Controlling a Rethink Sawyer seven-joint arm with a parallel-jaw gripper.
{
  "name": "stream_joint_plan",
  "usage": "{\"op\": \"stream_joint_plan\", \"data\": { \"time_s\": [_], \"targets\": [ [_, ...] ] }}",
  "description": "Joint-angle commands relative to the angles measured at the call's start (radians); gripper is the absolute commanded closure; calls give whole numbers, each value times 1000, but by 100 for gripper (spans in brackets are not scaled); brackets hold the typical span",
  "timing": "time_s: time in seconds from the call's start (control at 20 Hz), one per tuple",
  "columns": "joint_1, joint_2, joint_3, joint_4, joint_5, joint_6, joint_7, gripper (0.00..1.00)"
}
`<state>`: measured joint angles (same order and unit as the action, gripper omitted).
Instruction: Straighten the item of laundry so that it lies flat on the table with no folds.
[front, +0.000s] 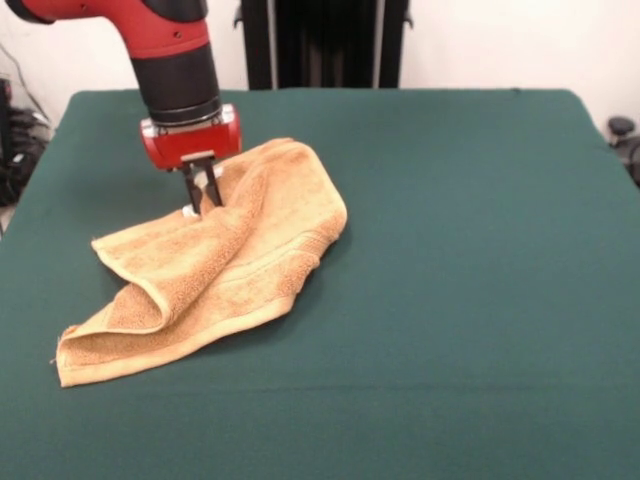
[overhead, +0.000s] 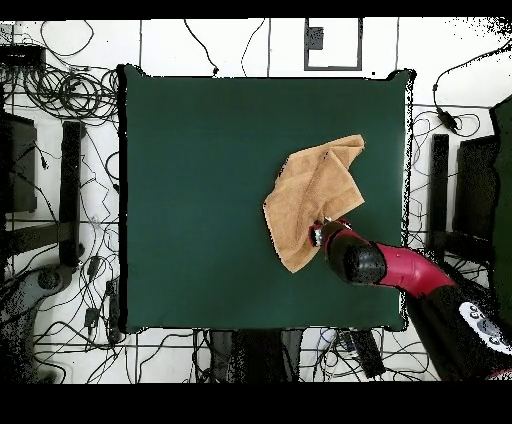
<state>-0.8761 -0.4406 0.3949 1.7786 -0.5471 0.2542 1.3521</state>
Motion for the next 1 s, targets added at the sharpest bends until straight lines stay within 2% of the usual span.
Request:
{"op": "stream_joint_plan", "data": {
  "time_s": [0.05, 0.35, 0.55, 0.75, 1.0],
  "targets": [
    [-62, 130, 42, -56, -67, -27, 1, 100],
    [-67, 94, 14, -32, -87, -39, 29, 100],
    [-24, 63, -44, -2, -99, -106, 94, 100],
    [92, 25, -168, 23, -104, -225, 200, 100],
    [273, 12, -351, 58, -19, -373, 289, 100]
  ]
}}
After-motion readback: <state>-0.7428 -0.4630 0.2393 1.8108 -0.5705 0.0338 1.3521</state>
